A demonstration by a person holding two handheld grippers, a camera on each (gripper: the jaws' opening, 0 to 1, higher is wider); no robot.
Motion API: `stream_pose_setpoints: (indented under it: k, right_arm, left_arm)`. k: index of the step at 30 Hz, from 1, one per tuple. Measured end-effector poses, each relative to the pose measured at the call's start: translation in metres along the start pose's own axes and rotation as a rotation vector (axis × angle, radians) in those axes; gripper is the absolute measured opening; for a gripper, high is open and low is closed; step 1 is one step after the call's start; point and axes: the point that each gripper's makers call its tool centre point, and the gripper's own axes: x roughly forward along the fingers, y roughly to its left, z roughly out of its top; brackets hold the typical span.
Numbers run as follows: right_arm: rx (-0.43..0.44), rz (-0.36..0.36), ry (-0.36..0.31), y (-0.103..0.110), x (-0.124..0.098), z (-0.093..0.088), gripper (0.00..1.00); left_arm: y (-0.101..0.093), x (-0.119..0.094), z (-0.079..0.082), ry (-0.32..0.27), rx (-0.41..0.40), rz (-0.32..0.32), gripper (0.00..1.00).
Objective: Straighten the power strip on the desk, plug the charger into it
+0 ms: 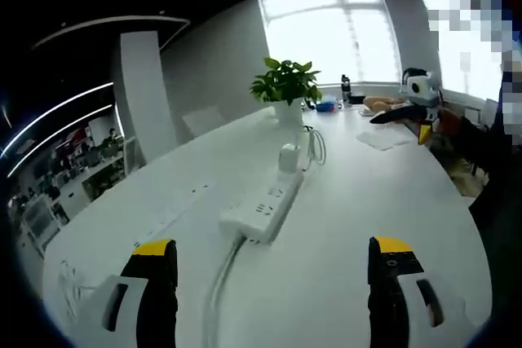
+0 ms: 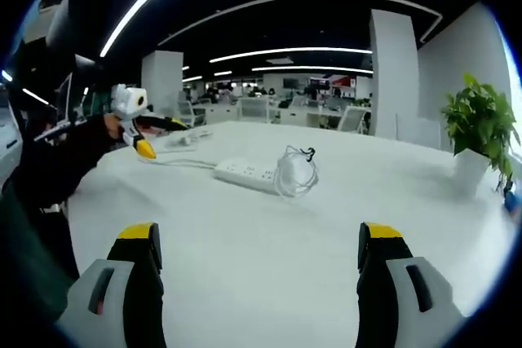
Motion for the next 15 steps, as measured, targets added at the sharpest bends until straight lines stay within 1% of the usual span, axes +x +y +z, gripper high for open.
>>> stream_pose_setpoints:
  k: [4,8,10,11,15]
  right_arm:
    - [0.023,0.007,-0.015,0.0,-0.002,0.002,1.0]
    - [0.023,0.005,-0.015,-0.001,-0.003,0.001,1.0]
    - [0.029,0.006,-0.013,-0.001,-0.002,0.0,1.0]
    - [0.028,0.007,-0.009,-0.001,-0.002,-0.002,1.0]
    - [0.03,0.012,-0.004,-0.001,-0.001,-0.003,1.0]
  left_arm:
    - [-0.002,0.007,-0.002,0.014,0.003,-0.013,0.99]
    - [-0.001,0.012,-0.005,0.035,0.008,-0.027,0.99]
    - [-0.001,0.015,-0.006,0.032,0.001,-0.05,0.99]
    - [0.0,0.017,-0.006,0.032,-0.011,-0.053,0.99]
    - [0.001,0.025,-0.007,0.047,-0.003,-0.059,0.99]
